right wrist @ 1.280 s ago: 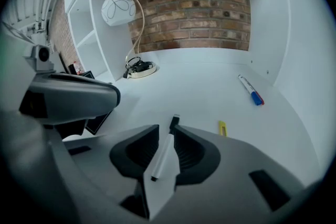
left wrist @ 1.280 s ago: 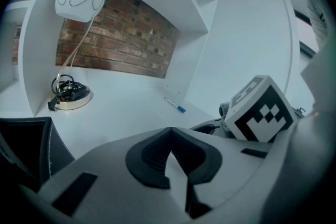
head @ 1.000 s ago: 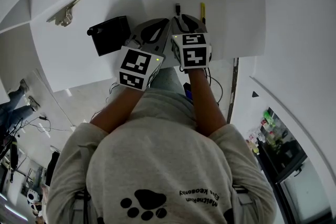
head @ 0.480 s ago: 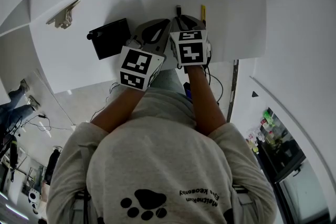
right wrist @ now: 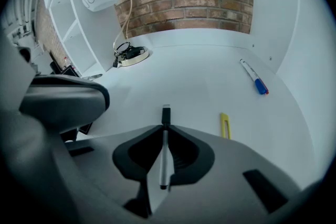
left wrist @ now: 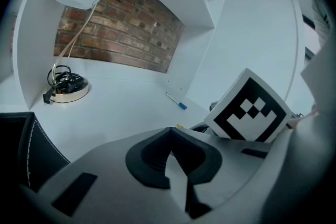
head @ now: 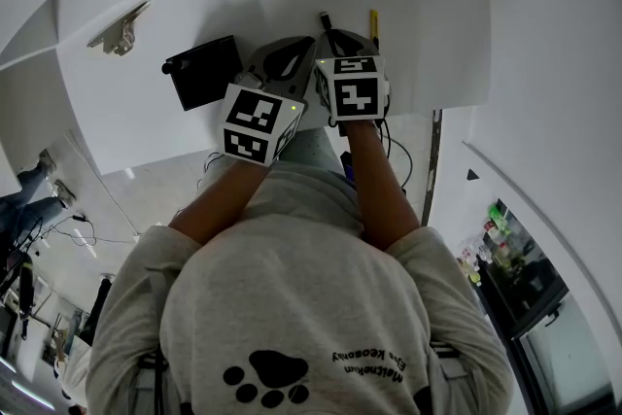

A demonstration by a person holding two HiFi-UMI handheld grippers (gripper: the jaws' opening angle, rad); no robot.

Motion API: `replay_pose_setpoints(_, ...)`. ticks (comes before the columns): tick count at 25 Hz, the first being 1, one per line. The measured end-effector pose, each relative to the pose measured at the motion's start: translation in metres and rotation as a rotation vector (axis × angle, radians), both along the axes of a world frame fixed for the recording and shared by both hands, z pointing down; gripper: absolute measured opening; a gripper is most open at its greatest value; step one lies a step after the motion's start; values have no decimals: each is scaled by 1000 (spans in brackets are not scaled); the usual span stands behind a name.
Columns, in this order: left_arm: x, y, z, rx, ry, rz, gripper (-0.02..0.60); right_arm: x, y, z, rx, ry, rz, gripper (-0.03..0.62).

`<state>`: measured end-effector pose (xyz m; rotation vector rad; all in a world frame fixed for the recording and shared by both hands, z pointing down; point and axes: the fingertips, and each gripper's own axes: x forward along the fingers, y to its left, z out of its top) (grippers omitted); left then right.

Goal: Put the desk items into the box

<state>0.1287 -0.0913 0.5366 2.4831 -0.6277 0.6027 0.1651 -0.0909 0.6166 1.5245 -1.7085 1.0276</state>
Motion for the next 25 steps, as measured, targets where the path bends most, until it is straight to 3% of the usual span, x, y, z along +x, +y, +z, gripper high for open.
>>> replay_pose_setpoints(12, 4, 3, -18, 17, 19, 4, 8, 14, 0, -43, 148, 46, 76, 48)
replay_pose_setpoints(25, 5, 8, -66, 105, 61, -13, 8, 22, 4, -111, 368, 94, 141, 46)
